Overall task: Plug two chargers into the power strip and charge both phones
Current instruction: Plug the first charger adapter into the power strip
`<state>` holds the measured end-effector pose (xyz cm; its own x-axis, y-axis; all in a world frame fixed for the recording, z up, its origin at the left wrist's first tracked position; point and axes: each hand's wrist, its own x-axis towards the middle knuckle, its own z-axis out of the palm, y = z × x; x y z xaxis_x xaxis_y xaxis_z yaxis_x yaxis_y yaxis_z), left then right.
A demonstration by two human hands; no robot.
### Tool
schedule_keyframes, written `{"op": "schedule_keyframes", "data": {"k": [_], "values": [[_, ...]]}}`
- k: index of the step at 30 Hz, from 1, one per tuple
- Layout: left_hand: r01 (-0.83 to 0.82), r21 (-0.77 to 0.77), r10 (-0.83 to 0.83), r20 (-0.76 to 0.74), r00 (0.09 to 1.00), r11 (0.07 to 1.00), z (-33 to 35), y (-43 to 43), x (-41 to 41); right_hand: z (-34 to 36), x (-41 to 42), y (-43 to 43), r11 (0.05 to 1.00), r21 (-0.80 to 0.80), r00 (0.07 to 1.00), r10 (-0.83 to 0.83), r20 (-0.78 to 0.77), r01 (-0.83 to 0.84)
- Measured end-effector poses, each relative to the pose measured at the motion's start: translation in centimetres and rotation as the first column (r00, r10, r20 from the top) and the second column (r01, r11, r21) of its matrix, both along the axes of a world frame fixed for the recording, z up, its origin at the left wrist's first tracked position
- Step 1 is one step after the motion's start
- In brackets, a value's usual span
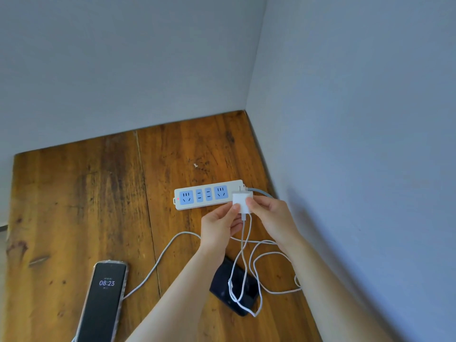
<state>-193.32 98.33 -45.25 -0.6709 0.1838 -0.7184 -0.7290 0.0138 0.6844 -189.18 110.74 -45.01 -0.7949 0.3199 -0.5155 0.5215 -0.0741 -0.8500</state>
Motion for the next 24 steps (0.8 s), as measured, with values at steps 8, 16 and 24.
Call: {"op": "schedule_keyframes", "data": {"k": [8,16,24], "values": [[0.007,0.019,-0.007,-0.001,1.000,1.000,-0.8,0.8,-0.6,-1.8,-1.1,-1.1,0.997,-0.040,0.997,-0.071,0.013,0.072],[0.337,-0.913,-0.886,-0.055,0.461,0.232,-3.9,-1.7,-1.4,-1.4,-5.6,1.2,0.834,0.488,0.965,0.192,0.180,-0.258],[0.387,-0.922,-0.957,0.109,0.269,0.004,-4.4,-3.0,-2.0,-0.2,-9.3,1.2,0.533,0.625,0.813,0.472,0.340,-0.571]]}}
